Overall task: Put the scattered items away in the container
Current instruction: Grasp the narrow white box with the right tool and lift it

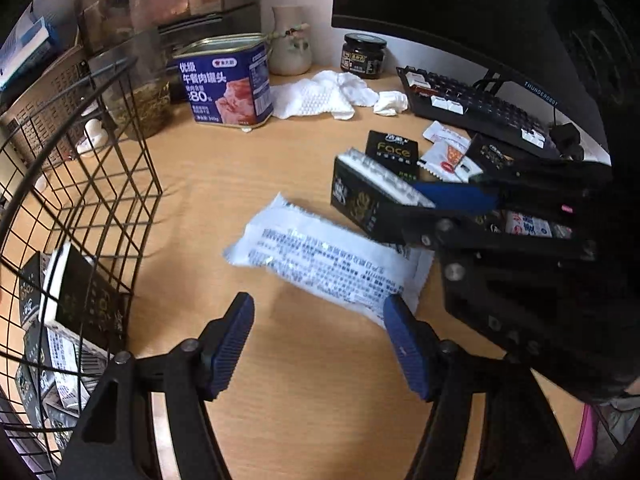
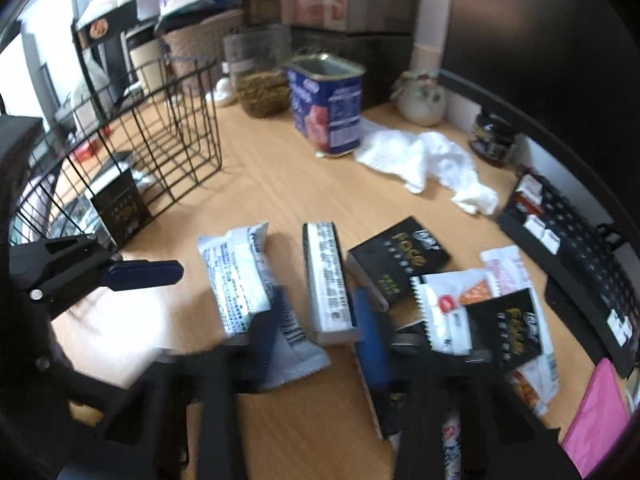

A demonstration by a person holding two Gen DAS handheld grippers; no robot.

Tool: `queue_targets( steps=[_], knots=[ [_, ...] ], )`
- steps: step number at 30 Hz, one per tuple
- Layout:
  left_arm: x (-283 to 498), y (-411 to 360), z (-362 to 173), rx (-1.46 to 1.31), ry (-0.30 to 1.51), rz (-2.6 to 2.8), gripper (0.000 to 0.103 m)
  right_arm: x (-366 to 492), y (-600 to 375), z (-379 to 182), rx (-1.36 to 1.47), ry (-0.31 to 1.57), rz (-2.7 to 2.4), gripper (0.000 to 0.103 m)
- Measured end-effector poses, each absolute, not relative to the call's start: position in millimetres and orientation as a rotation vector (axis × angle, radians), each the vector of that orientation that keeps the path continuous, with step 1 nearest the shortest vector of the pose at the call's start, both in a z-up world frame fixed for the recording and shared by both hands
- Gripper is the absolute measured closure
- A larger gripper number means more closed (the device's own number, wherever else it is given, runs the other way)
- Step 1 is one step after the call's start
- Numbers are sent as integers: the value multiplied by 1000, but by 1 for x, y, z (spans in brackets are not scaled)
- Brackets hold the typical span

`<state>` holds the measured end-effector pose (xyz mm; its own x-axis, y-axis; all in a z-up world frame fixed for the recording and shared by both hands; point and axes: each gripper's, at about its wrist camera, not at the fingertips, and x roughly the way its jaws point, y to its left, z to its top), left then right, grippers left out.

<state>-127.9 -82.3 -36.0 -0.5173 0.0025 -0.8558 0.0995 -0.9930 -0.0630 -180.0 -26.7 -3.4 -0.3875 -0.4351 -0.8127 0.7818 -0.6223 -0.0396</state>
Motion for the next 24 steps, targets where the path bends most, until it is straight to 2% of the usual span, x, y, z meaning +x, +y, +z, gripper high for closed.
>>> queue_targets(
  steps=[4, 7, 11, 18, 24],
  knots=[
    [-126, -88, -41, 1535, 186, -2661, 30, -177, -28, -5, 1020, 562, -2065, 86],
    [-124, -92, -42, 1537, 180, -2630, 25, -173, -25, -4, 1019, 561, -2046, 86],
    [-121, -92, -41, 1541, 154, -2625, 22, -162, -20, -3, 1007, 574, -2021, 85],
    [-112, -79, -38, 1627, 65, -2631, 21, -143, 4, -3, 1022, 539, -1989, 84],
    [-96, -74, -36, 1662, 97, -2646, 21, -123, 23, -3, 1029, 514, -1969, 84]
  ],
)
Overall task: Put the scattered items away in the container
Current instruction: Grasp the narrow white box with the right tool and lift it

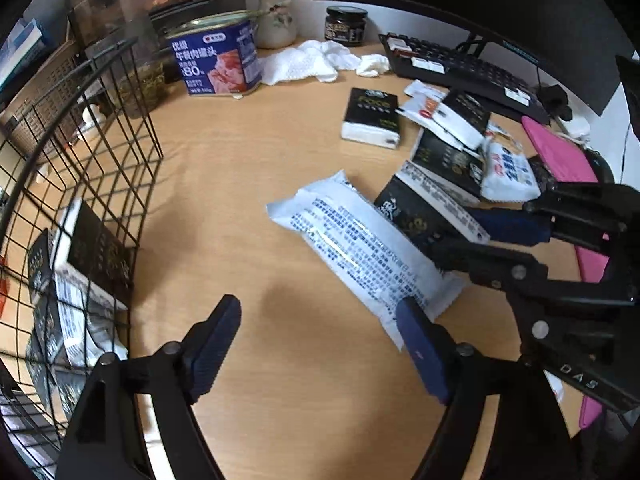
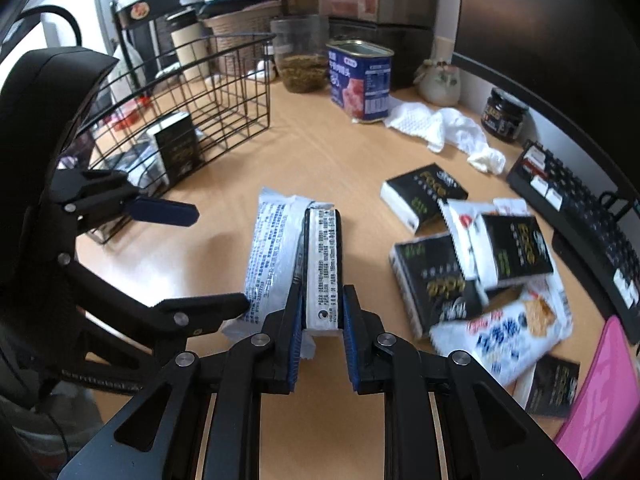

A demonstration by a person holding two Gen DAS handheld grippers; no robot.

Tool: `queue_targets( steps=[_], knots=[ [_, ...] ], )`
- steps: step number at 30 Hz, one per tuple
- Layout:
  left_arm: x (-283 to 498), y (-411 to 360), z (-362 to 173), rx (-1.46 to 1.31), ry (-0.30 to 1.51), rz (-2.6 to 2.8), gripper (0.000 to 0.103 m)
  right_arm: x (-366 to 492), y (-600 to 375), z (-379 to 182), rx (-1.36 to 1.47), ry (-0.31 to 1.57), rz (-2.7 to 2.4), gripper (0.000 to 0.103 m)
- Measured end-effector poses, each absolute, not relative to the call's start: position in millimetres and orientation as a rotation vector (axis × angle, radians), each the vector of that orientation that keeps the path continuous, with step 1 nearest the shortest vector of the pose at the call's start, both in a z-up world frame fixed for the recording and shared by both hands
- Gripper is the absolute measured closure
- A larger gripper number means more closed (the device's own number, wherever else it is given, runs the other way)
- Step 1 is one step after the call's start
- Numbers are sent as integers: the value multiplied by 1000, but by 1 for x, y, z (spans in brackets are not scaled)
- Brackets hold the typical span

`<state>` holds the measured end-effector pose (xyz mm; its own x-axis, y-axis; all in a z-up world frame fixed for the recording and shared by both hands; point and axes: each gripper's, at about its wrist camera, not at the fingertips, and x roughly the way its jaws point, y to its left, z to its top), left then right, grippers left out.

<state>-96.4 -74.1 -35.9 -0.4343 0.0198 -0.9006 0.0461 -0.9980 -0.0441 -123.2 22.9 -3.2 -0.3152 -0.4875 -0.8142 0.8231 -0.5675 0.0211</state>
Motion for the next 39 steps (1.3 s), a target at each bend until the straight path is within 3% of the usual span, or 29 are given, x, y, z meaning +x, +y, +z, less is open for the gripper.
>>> queue_targets(
  steps=[9, 22, 39],
  knots=[
    [-75, -58, -35, 1656, 114, -2648, 21, -105, 51, -3, 1037, 451, -1974, 84],
    [-91, -24, -40, 1718, 302, -2688, 21, -108, 97, 5, 1016, 412, -2067, 84],
    [-97, -58, -41, 1653, 394, -2595, 20, -90, 84, -4, 993, 457, -1977, 84]
  ],
)
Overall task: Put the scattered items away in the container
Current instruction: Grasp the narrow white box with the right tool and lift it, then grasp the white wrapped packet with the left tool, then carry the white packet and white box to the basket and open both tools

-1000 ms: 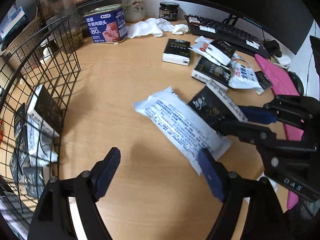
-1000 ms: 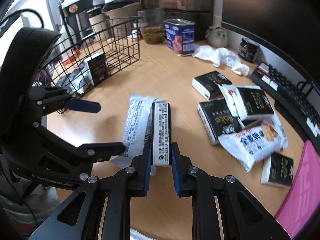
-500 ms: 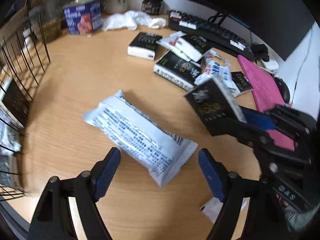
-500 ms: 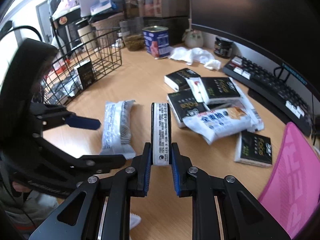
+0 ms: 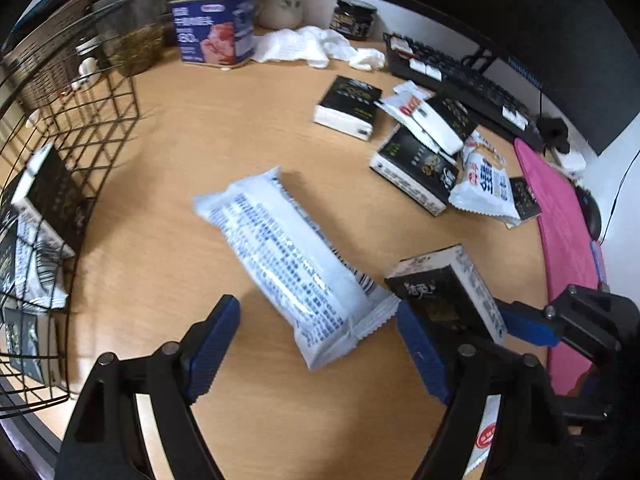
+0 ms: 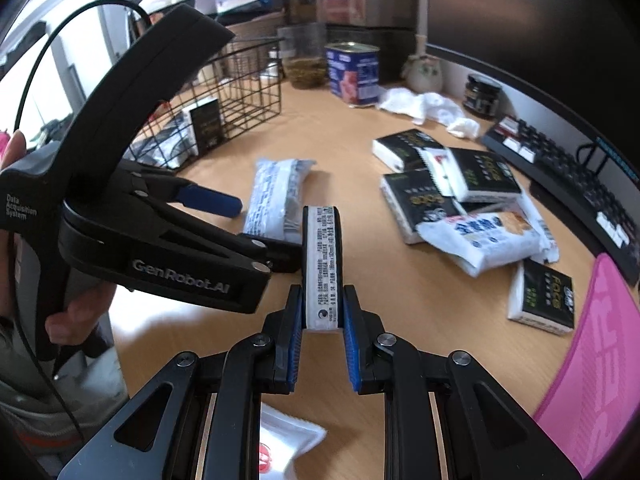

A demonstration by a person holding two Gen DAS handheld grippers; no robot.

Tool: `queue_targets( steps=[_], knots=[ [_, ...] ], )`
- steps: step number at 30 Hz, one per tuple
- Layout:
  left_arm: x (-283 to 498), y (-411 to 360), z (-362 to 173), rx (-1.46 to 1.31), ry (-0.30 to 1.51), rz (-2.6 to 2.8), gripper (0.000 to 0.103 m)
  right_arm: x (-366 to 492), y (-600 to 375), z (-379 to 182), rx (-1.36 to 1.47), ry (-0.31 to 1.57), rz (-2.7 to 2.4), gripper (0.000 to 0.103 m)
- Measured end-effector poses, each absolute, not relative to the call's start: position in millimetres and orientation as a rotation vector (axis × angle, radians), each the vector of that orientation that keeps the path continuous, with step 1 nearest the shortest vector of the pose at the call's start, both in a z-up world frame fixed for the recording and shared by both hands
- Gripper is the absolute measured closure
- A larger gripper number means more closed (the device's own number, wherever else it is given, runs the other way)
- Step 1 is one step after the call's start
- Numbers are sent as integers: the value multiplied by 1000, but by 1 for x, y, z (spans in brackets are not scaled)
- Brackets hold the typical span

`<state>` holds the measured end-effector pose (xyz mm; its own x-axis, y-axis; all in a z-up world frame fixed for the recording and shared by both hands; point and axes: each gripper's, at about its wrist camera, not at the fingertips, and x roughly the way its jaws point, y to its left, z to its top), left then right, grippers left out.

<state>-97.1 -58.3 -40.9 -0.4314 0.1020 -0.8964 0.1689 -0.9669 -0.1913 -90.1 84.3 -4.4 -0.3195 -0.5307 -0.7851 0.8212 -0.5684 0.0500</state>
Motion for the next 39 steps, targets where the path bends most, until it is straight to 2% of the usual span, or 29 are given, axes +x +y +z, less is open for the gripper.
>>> queue_targets(
  steps=[7, 15, 16, 17, 19, 23, 32, 39],
  knots=[
    [-105, -68, -36, 1625, 469, -2598, 20, -97, 86, -5, 1001, 453, -2009, 84],
    [-121, -68, -45, 1622, 461, -2560, 21, -99, 85, -5, 998, 453, -2004, 84],
    [-121, -69, -45, 1621, 463, -2565, 26, -100, 85, -5, 999, 448, -2004, 84],
    [-121, -69, -44, 1618, 447, -2567, 38, -100, 86, -5, 999, 444, -2004, 84],
    [-120, -69, -43, 1633, 414, -2574, 55, -101, 86, -5, 1001, 441, -2007, 84],
    [-116, -65, -40, 1645, 353, -2599, 65, -101, 85, -6, 998, 448, -2016, 84],
    [-100, -59, -6, 1562, 295, -2707, 66, -95, 75, 17, 948, 459, -2054, 84],
    [-70, -77, 49, 1343, 214, -2786, 66, -87, 48, 70, 812, 460, -2084, 84]
  ],
)
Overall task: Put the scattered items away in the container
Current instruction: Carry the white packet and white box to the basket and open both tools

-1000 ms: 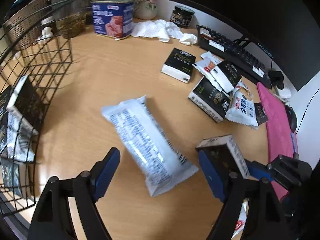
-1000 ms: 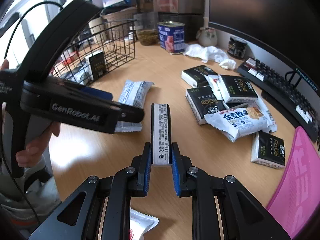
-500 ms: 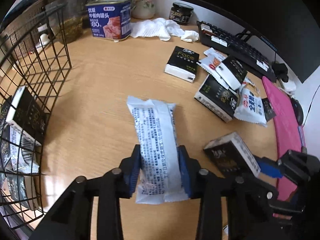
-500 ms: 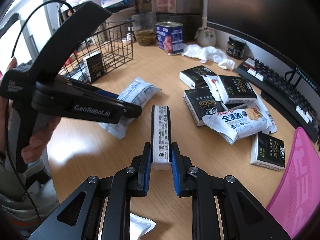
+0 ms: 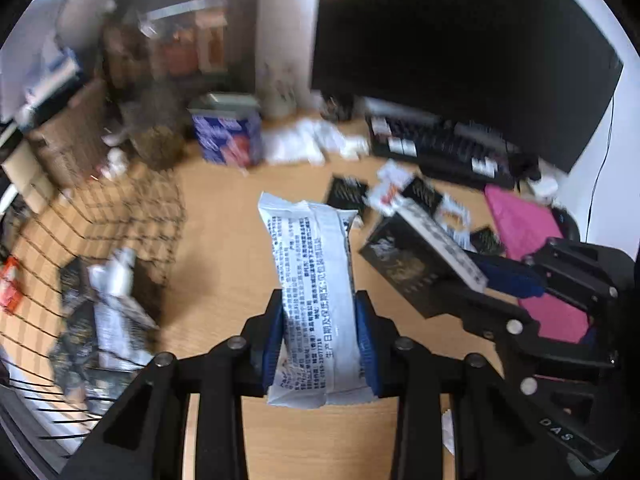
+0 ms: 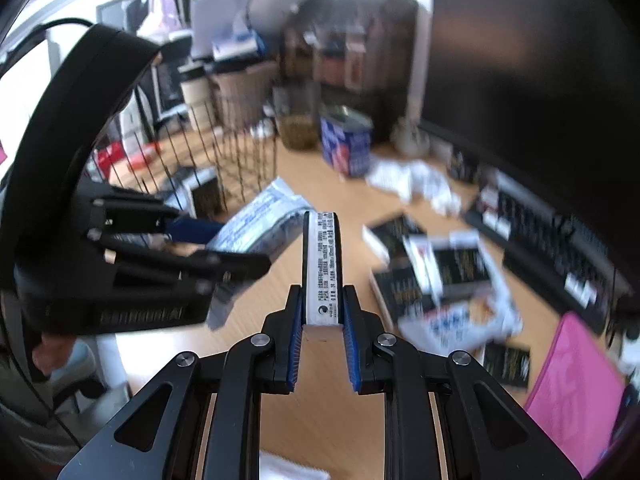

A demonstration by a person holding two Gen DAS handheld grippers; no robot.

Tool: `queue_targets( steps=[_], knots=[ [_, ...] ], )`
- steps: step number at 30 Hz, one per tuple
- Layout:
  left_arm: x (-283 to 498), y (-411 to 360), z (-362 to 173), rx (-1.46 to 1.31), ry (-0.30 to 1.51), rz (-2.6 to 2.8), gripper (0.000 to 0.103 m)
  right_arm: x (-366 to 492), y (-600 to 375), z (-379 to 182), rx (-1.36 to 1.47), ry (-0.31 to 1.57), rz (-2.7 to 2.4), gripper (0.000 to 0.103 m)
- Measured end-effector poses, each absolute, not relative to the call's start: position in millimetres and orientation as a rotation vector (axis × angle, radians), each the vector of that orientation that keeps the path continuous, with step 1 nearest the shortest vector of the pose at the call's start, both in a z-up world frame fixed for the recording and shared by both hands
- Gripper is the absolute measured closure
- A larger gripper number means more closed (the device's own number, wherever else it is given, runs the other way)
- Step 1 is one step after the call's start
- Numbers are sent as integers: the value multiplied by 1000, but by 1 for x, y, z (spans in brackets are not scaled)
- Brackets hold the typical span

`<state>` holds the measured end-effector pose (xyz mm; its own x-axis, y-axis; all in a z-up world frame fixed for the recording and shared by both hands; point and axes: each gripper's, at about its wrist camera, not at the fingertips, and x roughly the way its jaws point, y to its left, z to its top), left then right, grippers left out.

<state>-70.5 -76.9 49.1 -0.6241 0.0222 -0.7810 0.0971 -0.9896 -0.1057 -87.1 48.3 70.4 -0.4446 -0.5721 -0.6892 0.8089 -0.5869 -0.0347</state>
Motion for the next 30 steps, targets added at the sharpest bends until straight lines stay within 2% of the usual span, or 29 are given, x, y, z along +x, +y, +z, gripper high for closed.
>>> queue_targets(
  steps=[5, 11, 16, 22, 24, 26, 30],
  knots=[
    [-36, -114, 86, 1142, 176, -2744, 66, -68, -3, 107, 681, 495, -2025, 84],
    [-13, -195, 87, 1056, 322, -2621, 66, -45, -81, 135, 579, 503, -1913, 84],
    [-11, -243, 64, 1081, 392, -2535, 66, -41, -139, 123, 610, 505, -1839, 84],
    [-10, -257, 44, 1129, 436, -2508, 66, -49, -165, 97, 657, 521, -1802, 83],
    [-10, -256, 39, 1141, 457, -2515, 63, -56, -163, 92, 659, 495, -1817, 82],
    [-11, -256, 35, 1149, 462, -2513, 52, -62, -162, 88, 676, 491, -1822, 79],
    [-10, -255, 34, 1142, 458, -2501, 49, -67, -161, 85, 700, 475, -1804, 78]
  ],
)
